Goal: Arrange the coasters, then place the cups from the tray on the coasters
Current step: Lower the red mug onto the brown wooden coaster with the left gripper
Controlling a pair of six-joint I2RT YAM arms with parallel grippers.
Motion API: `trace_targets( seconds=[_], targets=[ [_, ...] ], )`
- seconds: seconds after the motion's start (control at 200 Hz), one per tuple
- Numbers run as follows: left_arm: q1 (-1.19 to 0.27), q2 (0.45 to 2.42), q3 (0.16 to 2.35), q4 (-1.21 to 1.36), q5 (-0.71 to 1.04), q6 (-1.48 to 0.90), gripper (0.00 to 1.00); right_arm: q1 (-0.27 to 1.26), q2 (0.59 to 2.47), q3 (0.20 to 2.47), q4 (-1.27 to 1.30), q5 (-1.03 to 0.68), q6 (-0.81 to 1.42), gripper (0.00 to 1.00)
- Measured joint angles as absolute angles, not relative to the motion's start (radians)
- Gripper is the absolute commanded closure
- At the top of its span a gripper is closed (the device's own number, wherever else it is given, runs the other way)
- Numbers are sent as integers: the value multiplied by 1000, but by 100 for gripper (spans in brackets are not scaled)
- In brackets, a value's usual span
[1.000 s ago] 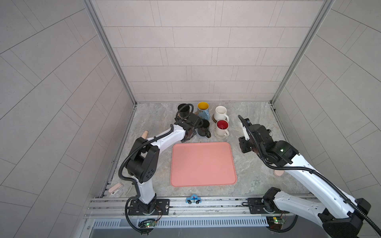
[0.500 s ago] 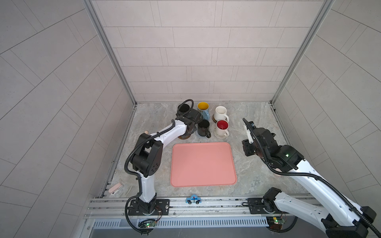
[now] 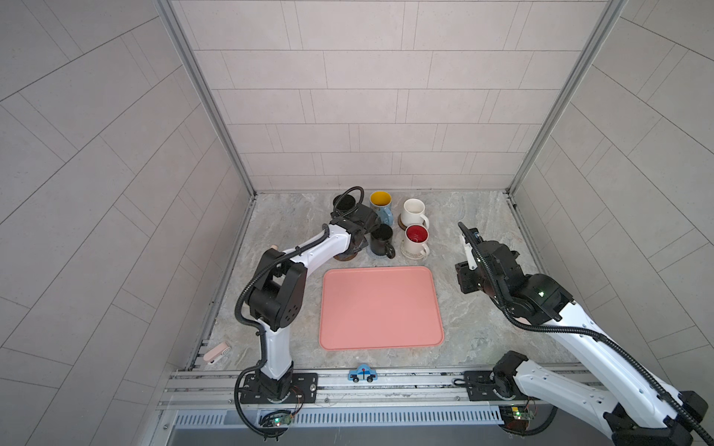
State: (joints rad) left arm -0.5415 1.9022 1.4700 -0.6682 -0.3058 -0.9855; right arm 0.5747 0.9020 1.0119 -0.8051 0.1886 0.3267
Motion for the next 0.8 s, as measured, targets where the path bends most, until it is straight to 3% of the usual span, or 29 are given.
trace_targets(
  seconds=[0.801],
  targets=[
    [-542, 1911, 1460, -658, -311, -997, 92, 575, 890, 1007, -813, 195, 335, 64]
  ],
)
